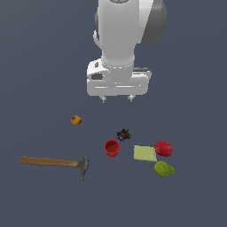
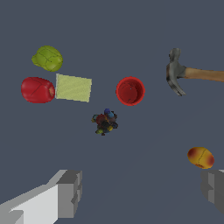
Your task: Pick up a designated object from a clutter of objects.
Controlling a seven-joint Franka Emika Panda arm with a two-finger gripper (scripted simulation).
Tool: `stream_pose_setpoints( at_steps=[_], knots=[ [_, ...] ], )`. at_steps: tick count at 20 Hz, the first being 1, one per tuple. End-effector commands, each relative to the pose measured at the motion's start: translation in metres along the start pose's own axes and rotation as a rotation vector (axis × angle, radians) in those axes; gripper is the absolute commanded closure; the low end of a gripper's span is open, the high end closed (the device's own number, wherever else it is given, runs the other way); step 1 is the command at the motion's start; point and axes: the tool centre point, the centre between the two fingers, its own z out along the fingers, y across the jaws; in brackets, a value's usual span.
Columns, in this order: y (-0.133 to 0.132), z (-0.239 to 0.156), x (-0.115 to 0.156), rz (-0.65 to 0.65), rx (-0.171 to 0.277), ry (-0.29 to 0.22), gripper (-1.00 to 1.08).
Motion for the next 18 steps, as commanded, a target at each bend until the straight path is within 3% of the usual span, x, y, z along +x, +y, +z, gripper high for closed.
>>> stream_pose_setpoints(
  at_steps=[1, 18],
  knots=[
    [0.000, 0.000, 0.000, 0.000, 0.000, 0.000, -0.92],
    [-0.018, -0.005, 0.012, -0.032, 0.015, 0.029, -0.92]
  ],
)
